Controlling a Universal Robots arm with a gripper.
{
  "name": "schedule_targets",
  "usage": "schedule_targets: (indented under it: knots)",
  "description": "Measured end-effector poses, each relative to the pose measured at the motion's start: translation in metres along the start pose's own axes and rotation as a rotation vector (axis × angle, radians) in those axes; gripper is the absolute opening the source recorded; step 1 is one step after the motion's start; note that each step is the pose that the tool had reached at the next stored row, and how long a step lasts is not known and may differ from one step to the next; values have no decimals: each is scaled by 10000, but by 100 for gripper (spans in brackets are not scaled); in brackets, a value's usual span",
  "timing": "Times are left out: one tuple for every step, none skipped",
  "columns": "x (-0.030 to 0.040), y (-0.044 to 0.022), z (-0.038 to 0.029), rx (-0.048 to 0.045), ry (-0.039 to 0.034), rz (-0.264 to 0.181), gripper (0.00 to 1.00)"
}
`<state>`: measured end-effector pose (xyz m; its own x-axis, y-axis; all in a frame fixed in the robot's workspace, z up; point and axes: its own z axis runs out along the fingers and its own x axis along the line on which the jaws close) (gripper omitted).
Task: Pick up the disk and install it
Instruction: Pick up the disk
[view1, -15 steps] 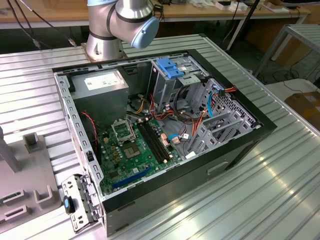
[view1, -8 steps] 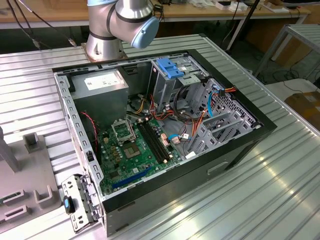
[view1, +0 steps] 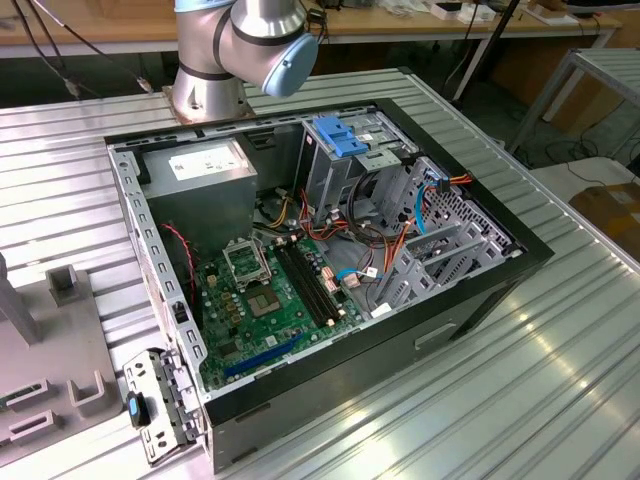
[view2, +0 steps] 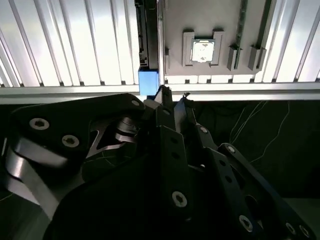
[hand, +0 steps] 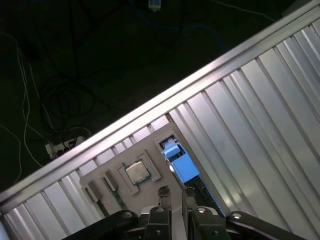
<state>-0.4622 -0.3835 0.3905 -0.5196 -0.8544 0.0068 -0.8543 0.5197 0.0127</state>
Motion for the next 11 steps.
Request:
schedule_targets:
  knots:
    - [0, 0, 3, 1, 2, -106, 25]
    - [-1, 0, 6, 2, 3, -175, 25]
    - [-1, 0, 10, 2, 4, -264, 31]
    - [-3, 2, 14, 2, 5, -340, 33]
    - [-7, 4, 26, 5, 5, -518, 33]
    - [-9, 5, 32, 5, 7, -597, 39]
    - [-12, 7, 40, 6, 7, -676, 39]
    - [-17, 9, 63, 7, 14, -1051, 46]
    - [-18, 9, 83, 11, 17, -1413, 46]
    - [-18, 9, 94, 12, 20, -1593, 46]
    - [-18, 9, 107, 14, 22, -1788, 46]
